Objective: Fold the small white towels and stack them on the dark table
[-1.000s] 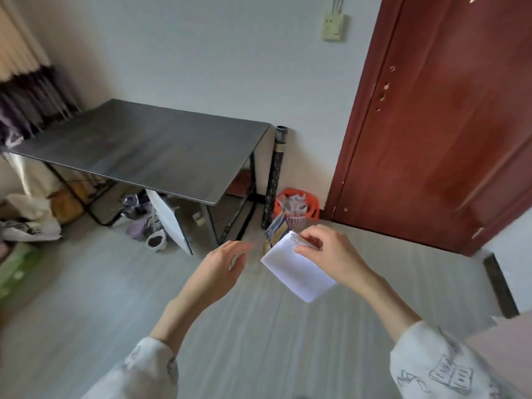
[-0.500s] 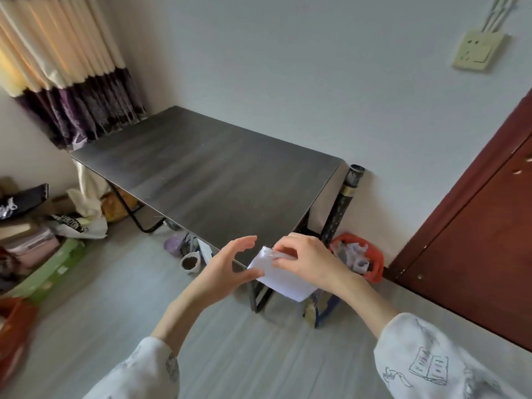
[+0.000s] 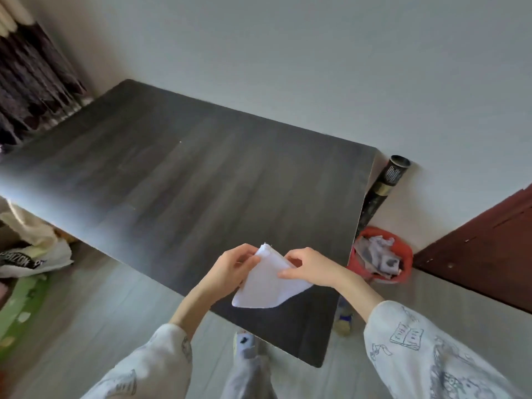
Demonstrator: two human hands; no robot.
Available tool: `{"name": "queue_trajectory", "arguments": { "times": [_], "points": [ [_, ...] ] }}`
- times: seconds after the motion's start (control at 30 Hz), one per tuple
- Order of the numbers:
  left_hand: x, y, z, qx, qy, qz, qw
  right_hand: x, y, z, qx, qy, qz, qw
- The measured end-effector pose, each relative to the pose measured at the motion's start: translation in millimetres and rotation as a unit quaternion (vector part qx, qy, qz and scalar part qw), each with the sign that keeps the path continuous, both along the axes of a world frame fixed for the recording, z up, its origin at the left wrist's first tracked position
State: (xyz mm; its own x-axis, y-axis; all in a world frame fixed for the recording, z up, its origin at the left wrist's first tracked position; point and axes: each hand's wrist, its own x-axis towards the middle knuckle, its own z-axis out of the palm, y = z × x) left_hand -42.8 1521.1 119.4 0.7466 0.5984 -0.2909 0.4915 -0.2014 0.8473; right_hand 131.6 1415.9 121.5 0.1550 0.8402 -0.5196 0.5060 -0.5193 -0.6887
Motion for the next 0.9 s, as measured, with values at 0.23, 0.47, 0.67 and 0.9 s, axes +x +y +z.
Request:
{"name": "queue_trajectory", "arguments": {
  "times": [0.23, 0.47, 0.67, 0.9],
  "points": [
    [3, 119, -63, -0.129, 0.094, 0.034, 0.987, 7, 96, -56, -0.116, 0.034, -0.114, 0.986],
    [27, 191, -110, -0.101, 0.166, 0.037, 0.98, 17, 159, -87, -0.119, 0.011, -0.198, 0.973],
    [47, 223, -127, -0.055, 0.201, -0.004, 0.978, 27, 182, -99, -0.118, -0.02, -0.248, 0.961],
    [54, 231, -125, -0.008, 0.21, 0.026, 0.977, 32, 185, -100, -0.094, -0.01, -0.304, 0.948]
  ]
}}
